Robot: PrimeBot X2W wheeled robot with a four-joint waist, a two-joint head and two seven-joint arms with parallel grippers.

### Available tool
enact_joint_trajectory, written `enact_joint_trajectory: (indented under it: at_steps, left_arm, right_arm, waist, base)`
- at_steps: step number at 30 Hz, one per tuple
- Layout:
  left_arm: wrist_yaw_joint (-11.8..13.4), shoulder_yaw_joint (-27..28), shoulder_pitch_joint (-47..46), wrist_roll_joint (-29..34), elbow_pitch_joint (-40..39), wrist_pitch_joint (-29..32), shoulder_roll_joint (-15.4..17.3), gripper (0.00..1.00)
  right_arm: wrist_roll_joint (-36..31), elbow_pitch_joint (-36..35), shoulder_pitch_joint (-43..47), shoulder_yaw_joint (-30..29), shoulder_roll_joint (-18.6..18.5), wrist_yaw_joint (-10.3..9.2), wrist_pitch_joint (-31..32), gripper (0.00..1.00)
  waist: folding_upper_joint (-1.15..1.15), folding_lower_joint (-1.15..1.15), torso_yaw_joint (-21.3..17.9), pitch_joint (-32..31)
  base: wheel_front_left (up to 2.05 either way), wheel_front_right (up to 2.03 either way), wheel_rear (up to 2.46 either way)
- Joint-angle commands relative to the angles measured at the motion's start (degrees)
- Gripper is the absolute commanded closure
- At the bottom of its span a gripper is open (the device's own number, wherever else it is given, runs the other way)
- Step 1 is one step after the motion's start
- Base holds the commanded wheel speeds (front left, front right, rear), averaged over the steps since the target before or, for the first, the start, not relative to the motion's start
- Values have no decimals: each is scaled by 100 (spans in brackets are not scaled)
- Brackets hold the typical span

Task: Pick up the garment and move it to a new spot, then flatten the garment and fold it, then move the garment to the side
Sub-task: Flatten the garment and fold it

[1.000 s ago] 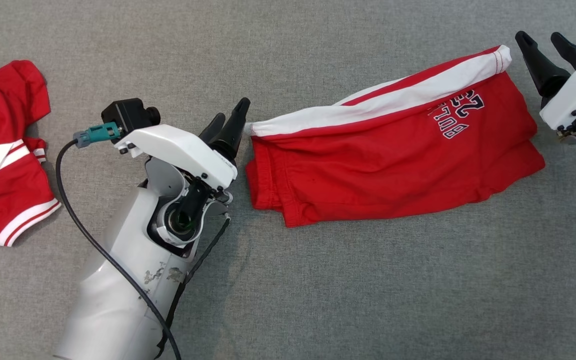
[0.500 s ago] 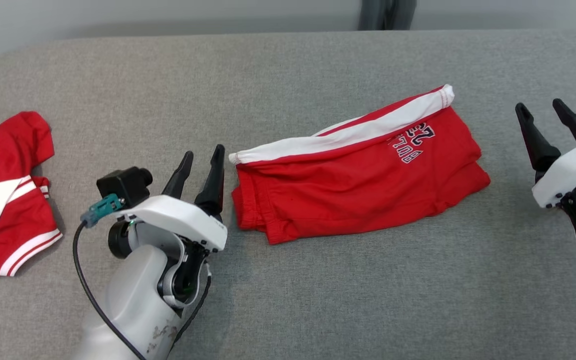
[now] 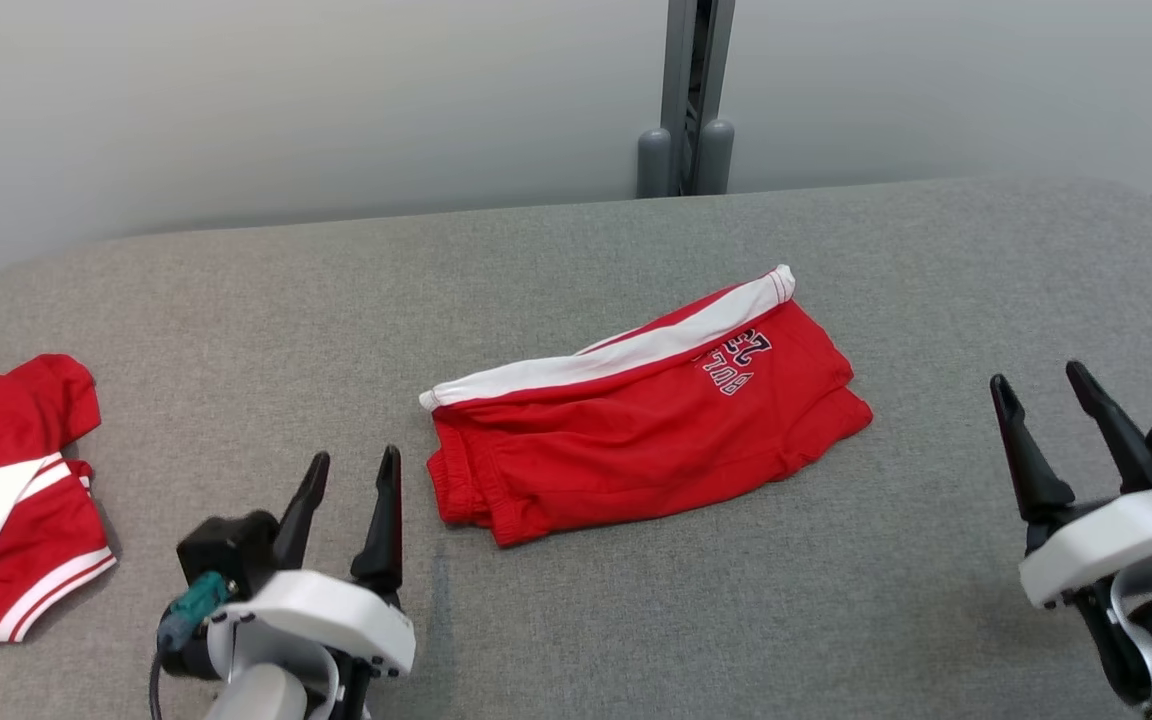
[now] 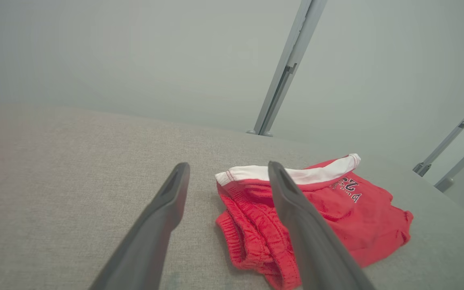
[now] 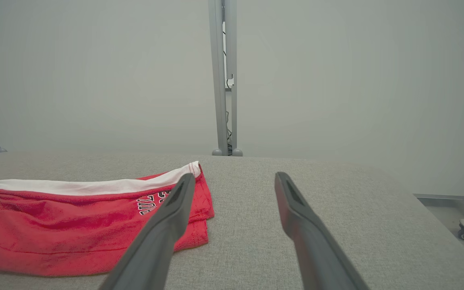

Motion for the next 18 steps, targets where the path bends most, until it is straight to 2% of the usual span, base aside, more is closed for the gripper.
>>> enact_joint_trajectory:
  at_steps: [1, 7, 15, 18]
  left_arm:
    - [72, 101, 254, 187, -36, -7, -31, 0]
    - [-61, 420, 969, 633, -202, -9, -345, 0]
    - [-201, 367, 954, 860, -148, -9, -414, 0]
    - [-213, 357, 883, 895, -140, -9, -416, 0]
  right_arm:
    - [-168, -117, 279, -182, 107, -4, -29, 0]
    - [-428, -280, 1135, -824, 698, -4, -12, 0]
    - [623, 306, 998, -1193, 1161, -4, 646, 0]
    - [911, 523, 841, -1301, 1209, -3, 824, 0]
  waist:
    - [0, 0, -13, -131]
    - [0, 0, 128, -331]
    - [0, 0, 548, -256]
    - [0, 0, 682, -194]
  base:
    - [0, 0, 0]
    - [0, 0, 0]
    - [0, 0, 0]
    - [0, 0, 0]
